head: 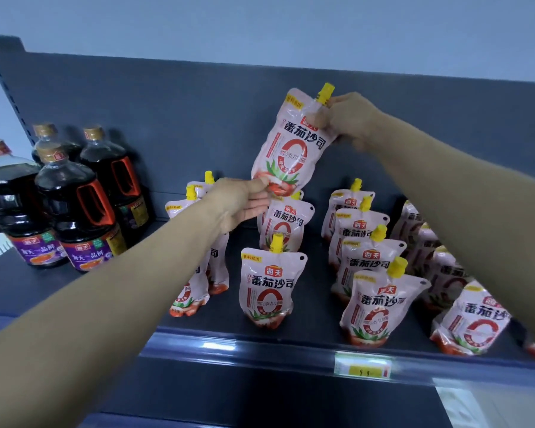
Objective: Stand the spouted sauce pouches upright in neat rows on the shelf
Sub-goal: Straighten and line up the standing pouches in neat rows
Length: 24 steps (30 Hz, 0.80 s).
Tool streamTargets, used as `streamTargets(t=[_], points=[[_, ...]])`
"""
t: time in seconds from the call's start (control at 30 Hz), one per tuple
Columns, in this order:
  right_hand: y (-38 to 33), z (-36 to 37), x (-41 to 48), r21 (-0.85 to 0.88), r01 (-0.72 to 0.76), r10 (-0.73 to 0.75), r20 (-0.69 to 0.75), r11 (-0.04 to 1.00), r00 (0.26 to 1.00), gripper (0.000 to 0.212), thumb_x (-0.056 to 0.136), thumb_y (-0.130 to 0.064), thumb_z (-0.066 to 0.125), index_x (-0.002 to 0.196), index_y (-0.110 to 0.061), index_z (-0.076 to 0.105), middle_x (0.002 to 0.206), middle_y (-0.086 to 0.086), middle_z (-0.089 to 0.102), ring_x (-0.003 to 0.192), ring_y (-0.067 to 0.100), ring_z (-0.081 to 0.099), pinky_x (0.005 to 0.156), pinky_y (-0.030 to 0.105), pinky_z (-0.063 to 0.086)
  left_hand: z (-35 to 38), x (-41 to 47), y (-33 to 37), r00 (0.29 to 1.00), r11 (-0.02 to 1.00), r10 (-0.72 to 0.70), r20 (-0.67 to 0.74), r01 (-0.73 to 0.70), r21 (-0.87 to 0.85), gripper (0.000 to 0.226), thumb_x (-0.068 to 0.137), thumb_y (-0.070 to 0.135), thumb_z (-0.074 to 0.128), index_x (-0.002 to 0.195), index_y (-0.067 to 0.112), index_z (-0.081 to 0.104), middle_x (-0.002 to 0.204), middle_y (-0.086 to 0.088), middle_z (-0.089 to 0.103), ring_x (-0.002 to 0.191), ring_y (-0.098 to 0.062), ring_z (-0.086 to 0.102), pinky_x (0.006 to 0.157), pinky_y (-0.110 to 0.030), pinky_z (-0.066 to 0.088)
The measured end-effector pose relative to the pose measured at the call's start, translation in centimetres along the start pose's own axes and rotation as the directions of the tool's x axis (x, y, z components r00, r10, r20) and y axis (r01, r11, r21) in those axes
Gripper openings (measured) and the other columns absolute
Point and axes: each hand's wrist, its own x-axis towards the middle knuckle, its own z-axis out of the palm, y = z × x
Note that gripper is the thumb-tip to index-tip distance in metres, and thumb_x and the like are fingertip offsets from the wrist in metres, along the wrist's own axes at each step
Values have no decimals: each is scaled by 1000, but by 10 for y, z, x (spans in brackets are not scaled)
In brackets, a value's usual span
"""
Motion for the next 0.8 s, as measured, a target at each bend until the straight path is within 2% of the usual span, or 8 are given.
streamTargets(t=[0.07,0.17,0.23,0.33,0.47,0.53,0.67,0.8], points=[[3,1,1,27,-6,7,-16,1000,1000,14,88,-8,62,102,-7,59,83,4,70,75,16,68,69,30,56,5,3,2,999,992,-38,31,41,-123,22,87,18,62,102,1,61,94,-13,66,86,-21,65,83,-33,54],[6,4,-4,55,-9,12,-45,998,999,12,88,-10,63,100,-8,59,78,2,68,70,14,67,61,26,53,13,6,-1,998,982,-56,2,56,-178,25,87,11,61,110,0,57,92,-12,66,83,-21,65,83,-34,53],[8,6,-6,71,-14,18,-56,997,998,12,88,-11,63,99,-8,59,79,2,68,70,14,67,61,27,55,16,7,-3,997,971,-64,-33,54,-231,22,88,8,60,108,1,56,87,-10,66,80,-19,64,84,-34,54],[11,7,-8,103,-26,35,-81,994,996,13,88,-12,64,99,-8,58,84,4,68,71,14,67,66,29,57,17,9,-3,993,957,-60,-103,27,-288,15,86,10,64,99,4,58,78,-5,66,70,-13,64,71,-29,58],[11,10,-10,107,-21,33,-118,994,992,10,88,-15,64,95,-11,58,91,5,69,79,15,69,71,30,58,20,9,-4,983,955,-36,-181,-20,-297,10,85,14,66,84,7,59,56,0,67,50,-7,64,55,-23,58],[11,12,-11,118,-6,22,-136,993,990,10,88,-16,64,94,-11,59,92,4,69,77,14,69,69,29,58,21,9,0,973,945,-38,-227,-39,-324,10,85,12,66,88,6,59,65,-2,68,56,-9,64,50,-21,56],[12,14,-12,140,0,25,-177,990,984,12,88,-15,64,99,-10,60,90,4,68,70,12,65,57,23,52,16,8,8,964,938,-19,-264,-74,-339,11,83,9,68,89,7,58,82,-6,67,63,-12,62,49,-22,55],[12,18,-12,126,3,20,-181,992,983,13,89,-15,64,101,-11,61,96,5,69,82,17,69,72,30,58,12,6,5,962,943,-21,-272,-72,-326,32,82,12,69,110,1,60,94,-9,71,68,-13,67,47,-20,55]])
